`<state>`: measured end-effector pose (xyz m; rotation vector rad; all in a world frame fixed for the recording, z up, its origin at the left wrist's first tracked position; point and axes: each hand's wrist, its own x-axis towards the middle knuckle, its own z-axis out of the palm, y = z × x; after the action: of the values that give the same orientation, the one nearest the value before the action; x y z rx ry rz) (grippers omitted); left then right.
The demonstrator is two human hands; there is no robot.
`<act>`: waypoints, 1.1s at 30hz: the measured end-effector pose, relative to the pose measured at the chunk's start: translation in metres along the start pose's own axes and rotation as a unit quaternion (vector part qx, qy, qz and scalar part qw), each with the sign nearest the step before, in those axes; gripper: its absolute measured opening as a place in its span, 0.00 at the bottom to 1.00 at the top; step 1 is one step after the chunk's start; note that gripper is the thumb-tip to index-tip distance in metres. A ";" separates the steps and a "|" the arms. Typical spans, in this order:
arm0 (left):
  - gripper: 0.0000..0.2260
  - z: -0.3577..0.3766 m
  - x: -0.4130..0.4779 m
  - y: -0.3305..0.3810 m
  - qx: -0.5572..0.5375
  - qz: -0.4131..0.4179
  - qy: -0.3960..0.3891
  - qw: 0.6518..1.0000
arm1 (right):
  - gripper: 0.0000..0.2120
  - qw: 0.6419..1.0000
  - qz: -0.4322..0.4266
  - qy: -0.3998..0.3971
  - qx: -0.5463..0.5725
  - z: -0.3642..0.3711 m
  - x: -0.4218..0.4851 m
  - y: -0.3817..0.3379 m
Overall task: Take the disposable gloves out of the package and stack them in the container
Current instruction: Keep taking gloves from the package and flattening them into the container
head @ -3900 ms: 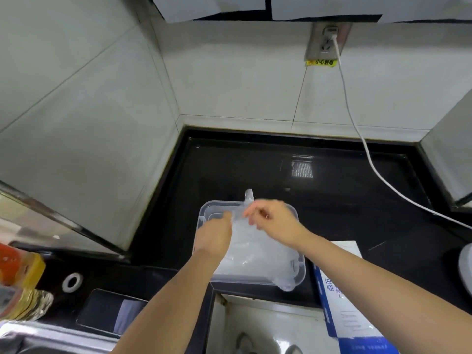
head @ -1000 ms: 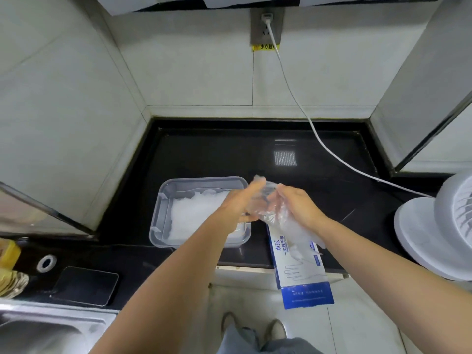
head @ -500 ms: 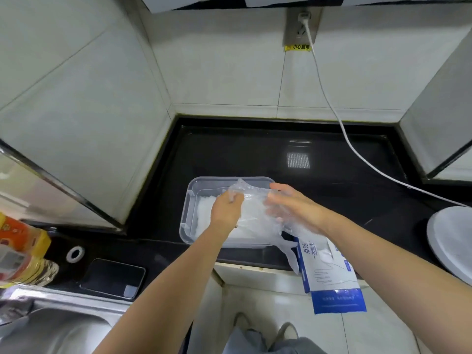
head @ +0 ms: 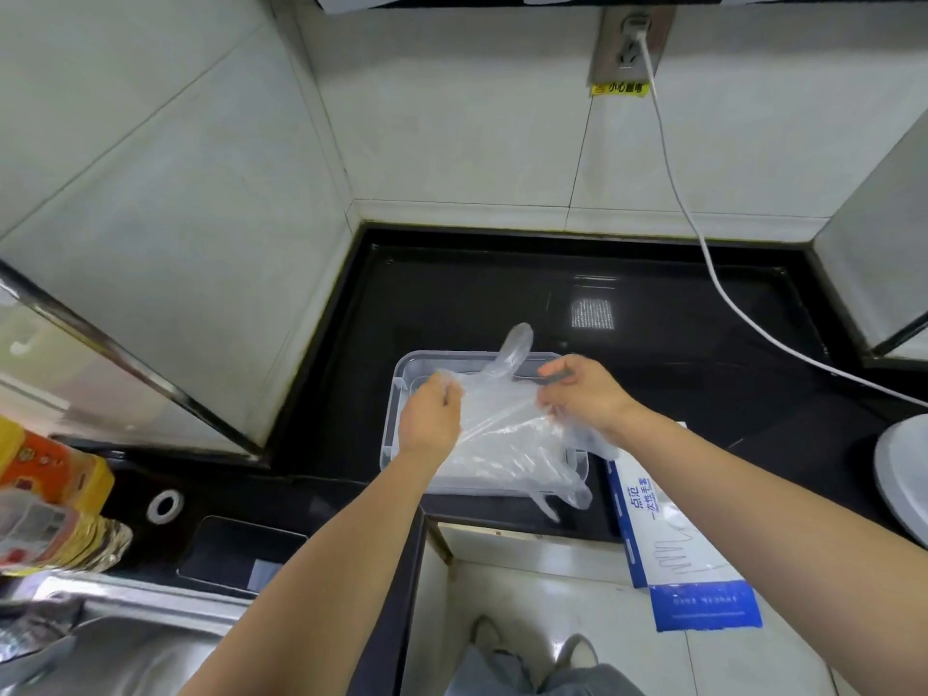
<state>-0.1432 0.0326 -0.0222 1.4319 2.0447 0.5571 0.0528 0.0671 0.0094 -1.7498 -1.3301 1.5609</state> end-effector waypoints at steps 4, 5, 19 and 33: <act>0.09 0.003 0.001 -0.002 0.025 0.018 -0.007 0.999 | 0.18 0.978 -0.100 0.181 -0.039 -0.006 0.016 0.002; 0.10 0.004 0.002 -0.002 0.047 0.011 -0.013 0.999 | 0.17 0.964 -0.158 0.207 -0.057 -0.006 0.014 0.000; 0.19 0.016 0.011 -0.006 0.159 0.043 0.031 0.986 | 0.37 0.908 -0.010 -0.135 -0.397 0.061 0.019 0.026; 0.34 0.043 0.030 -0.043 0.226 -0.020 -0.168 0.959 | 0.34 0.901 0.033 -0.130 -0.412 0.067 0.036 0.040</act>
<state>-0.1527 0.0465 -0.0880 1.5993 1.9872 -0.1840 0.0010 0.0627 -0.0595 -2.0911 -2.3349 1.3859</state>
